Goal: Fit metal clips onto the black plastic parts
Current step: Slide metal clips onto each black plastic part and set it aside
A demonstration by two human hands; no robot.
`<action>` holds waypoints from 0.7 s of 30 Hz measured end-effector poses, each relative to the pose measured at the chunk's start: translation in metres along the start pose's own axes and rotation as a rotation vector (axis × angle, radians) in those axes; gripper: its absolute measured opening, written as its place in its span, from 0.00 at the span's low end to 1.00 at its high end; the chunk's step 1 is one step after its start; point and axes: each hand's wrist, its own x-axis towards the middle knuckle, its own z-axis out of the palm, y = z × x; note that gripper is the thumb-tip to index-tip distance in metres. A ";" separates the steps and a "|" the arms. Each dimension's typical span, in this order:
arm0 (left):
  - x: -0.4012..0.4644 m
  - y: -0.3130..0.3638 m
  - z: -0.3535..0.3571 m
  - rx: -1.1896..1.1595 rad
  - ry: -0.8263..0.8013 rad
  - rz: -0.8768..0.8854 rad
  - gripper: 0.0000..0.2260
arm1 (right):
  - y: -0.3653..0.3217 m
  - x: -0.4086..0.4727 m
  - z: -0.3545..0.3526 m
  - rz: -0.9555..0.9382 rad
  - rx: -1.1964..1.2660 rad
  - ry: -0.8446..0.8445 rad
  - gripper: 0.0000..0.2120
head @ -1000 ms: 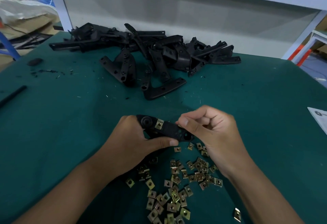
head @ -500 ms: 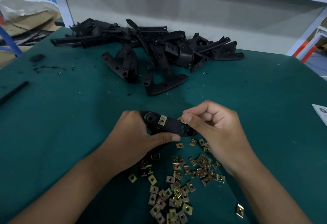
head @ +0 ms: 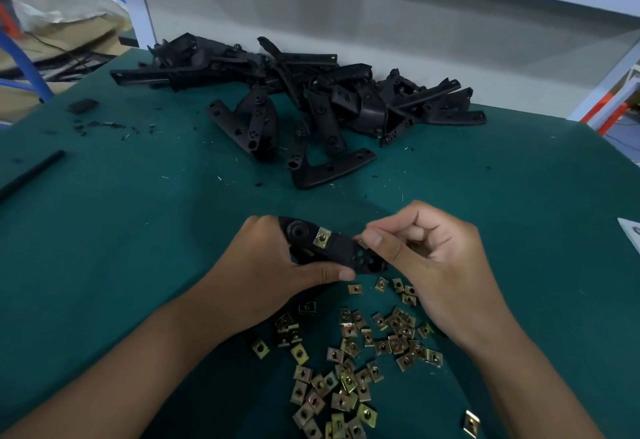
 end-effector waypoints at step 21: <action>-0.002 -0.003 -0.013 0.430 0.253 0.678 0.02 | 0.000 -0.002 -0.010 -0.257 -0.043 -0.154 0.03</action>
